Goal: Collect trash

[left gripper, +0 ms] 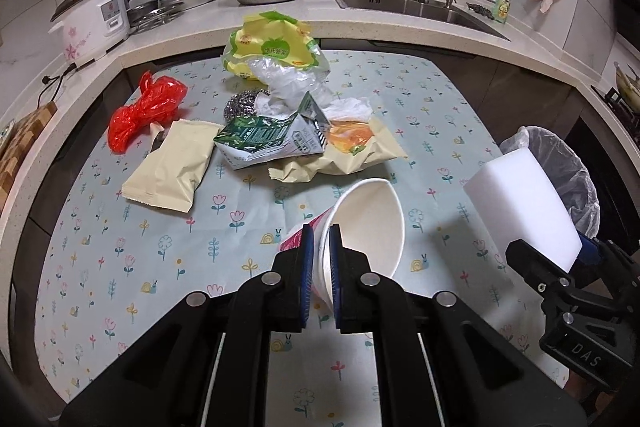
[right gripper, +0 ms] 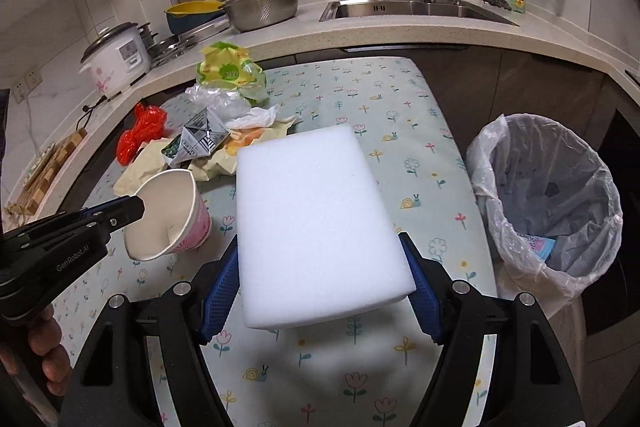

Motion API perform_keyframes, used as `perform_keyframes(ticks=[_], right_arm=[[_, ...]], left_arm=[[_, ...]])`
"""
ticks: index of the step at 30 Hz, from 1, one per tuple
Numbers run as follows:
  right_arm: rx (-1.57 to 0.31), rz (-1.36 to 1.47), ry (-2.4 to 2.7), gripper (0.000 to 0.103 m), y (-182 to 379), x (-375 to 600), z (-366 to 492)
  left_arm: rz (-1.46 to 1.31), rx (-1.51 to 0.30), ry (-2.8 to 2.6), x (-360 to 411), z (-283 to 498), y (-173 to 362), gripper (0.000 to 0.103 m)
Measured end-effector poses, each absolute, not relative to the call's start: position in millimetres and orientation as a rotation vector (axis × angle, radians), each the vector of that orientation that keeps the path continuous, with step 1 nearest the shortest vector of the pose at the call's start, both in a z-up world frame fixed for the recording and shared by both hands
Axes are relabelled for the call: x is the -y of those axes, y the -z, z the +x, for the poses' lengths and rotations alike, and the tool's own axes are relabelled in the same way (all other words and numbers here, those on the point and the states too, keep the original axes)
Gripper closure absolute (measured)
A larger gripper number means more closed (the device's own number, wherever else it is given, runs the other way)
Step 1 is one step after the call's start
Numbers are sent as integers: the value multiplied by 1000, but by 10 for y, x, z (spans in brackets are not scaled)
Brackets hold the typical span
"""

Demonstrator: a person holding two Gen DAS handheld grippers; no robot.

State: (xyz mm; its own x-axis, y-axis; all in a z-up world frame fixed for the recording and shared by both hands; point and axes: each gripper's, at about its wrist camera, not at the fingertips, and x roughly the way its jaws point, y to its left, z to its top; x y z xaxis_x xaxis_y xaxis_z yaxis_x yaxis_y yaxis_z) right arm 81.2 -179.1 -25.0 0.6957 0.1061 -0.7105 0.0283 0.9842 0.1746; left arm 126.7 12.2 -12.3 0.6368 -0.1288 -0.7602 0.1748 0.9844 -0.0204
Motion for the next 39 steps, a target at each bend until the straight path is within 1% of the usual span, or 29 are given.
perform_keyframes(ticks=[13, 28, 33, 34, 35, 36, 37, 38, 39], right_arm=[[-752, 260, 59, 32, 151, 2278, 532], [-728, 380, 244, 32, 248, 3237, 330], [-725, 406, 262, 32, 279, 3387, 273], [-728, 408, 260, 32, 289, 3386, 272], [-730, 407, 256, 32, 298, 3374, 274], [-732, 403, 251, 32, 307, 3355, 277], [-733, 398, 246, 32, 315, 3327, 281], [-735, 394, 239, 32, 324, 3298, 289], [-738, 391, 230, 32, 337, 3264, 298]], left_arm=[[93, -826, 269, 385, 1151, -83, 97], [135, -794, 457, 1440, 1292, -298, 97], [115, -807, 456, 1443, 1289, -282, 95], [118, -814, 435, 1389, 1278, -252, 87], [120, -823, 421, 1319, 1268, -209, 63], [122, -831, 408, 1221, 1262, -162, 52], [126, -829, 382, 1121, 1245, -115, 30], [136, -816, 351, 1013, 1223, -74, 23], [155, -805, 326, 910, 1201, -26, 22]])
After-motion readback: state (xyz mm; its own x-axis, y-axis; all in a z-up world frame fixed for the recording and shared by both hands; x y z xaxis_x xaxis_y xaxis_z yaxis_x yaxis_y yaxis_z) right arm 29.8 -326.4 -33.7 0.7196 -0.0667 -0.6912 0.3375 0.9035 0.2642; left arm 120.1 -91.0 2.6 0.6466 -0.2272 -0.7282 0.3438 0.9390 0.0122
